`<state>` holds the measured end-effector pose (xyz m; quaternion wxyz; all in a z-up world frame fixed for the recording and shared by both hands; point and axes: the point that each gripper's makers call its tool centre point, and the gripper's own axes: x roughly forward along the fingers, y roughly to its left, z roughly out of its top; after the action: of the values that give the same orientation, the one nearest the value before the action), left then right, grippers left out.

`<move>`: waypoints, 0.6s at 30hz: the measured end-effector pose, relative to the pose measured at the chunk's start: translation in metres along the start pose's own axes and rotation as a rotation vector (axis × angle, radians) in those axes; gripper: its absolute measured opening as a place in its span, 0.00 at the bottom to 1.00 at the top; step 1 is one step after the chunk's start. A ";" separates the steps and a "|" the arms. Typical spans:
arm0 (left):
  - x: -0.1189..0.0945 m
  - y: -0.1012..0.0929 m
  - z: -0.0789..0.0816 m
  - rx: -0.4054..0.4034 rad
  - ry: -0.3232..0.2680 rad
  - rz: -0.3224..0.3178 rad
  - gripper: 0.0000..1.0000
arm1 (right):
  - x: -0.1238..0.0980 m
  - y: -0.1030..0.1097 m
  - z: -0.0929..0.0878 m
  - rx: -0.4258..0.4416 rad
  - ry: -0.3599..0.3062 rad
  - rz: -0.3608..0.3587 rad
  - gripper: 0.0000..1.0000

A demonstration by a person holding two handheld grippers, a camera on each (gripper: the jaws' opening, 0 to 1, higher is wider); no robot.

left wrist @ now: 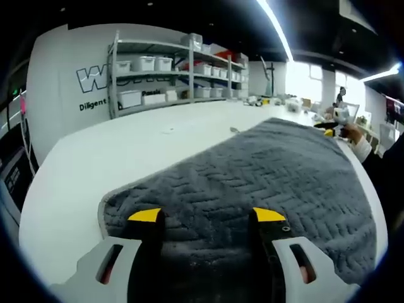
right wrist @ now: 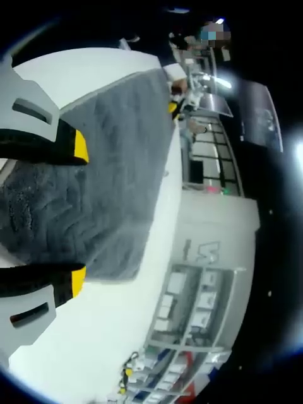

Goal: Open the folded towel by lifting each exposed corner and separating the folded layers until the towel lies flat within the target outline without major curled edges

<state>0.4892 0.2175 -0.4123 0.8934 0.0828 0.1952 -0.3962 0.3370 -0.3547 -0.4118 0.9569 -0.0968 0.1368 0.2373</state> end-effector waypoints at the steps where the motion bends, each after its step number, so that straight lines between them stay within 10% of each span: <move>1: 0.000 0.002 0.000 -0.003 -0.001 0.008 0.62 | -0.002 -0.002 0.000 0.002 -0.002 -0.002 0.65; 12: -0.012 0.004 0.015 -0.055 -0.063 0.067 0.81 | -0.006 0.000 0.016 0.067 -0.069 0.013 0.90; 18: -0.034 0.004 0.037 -0.030 -0.189 0.129 0.82 | -0.011 0.008 0.032 0.089 -0.100 0.033 1.00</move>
<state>0.4822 0.2322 -0.3644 0.9325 0.0440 0.1103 -0.3411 0.3311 -0.3446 -0.3789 0.9618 -0.0402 0.1010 0.2513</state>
